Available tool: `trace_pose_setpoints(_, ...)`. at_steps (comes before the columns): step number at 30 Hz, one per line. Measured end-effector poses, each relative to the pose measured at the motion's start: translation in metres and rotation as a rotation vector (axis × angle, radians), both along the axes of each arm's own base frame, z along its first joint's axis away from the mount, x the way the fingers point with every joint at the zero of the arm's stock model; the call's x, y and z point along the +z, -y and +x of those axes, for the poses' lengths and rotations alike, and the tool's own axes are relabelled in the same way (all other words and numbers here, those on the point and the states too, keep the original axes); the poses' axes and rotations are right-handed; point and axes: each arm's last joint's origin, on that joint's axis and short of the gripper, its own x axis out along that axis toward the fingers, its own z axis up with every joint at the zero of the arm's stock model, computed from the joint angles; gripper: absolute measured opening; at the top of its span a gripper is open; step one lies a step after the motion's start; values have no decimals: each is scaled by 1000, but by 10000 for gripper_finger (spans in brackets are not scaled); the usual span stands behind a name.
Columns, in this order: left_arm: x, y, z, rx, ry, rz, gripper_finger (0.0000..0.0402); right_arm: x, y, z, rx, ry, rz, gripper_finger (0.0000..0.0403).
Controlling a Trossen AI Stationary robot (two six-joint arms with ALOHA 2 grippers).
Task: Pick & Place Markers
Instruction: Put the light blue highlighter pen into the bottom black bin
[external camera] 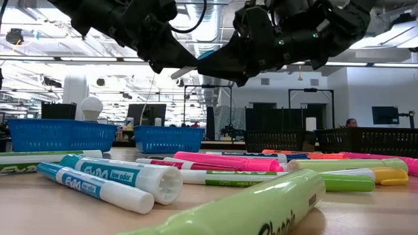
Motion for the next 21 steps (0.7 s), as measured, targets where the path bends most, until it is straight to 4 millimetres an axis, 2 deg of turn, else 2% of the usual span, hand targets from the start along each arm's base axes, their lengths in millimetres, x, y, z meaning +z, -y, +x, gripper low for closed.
trace_pose_setpoints(13,0,3,-1,-8,-10,-1,43,2,-1,0,4,16,1,113)
trace_pose_setpoints(16,0,6,-1,-25,-12,-4,42,8,-2,-1,7,36,1,113)
trace_pose_setpoints(19,-4,7,-2,-30,-38,-1,42,23,-1,-3,7,89,4,113)
trace_pose_setpoints(21,-2,7,-1,-29,-22,-2,44,24,-1,-4,7,80,4,113)
